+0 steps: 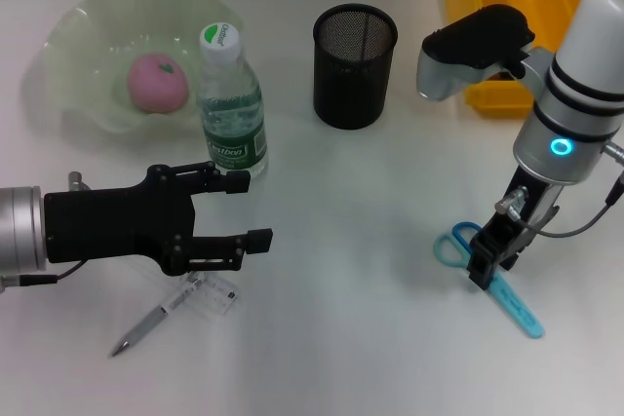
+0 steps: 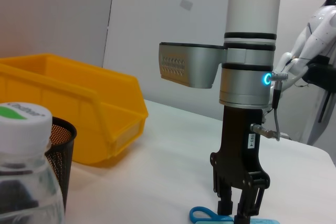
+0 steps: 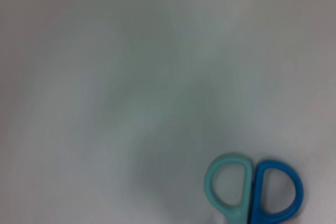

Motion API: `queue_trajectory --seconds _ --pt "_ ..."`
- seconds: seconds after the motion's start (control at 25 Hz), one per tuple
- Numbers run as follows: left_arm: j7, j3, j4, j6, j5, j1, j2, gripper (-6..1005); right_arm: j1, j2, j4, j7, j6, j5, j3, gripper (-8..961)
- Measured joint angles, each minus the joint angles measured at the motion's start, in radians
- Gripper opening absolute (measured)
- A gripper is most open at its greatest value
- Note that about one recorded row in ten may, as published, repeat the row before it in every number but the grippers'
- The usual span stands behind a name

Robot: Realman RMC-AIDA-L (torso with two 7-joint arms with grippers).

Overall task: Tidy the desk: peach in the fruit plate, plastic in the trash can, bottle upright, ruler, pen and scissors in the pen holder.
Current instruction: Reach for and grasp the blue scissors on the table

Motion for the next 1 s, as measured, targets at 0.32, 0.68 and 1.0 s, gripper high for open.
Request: queue_trajectory --seconds 0.32,0.68,1.0 --pt "0.0 0.0 0.0 -0.007 0.0 -0.002 0.0 794 0.003 0.0 0.0 0.002 0.003 0.004 -0.012 403" --pt "0.0 0.0 0.0 -0.012 0.0 -0.004 0.0 794 0.007 0.0 0.016 0.003 0.007 0.005 -0.012 397" --pt "0.0 0.0 0.0 -0.013 0.0 -0.006 0.0 794 0.009 0.0 0.021 0.003 0.01 0.005 -0.019 395"
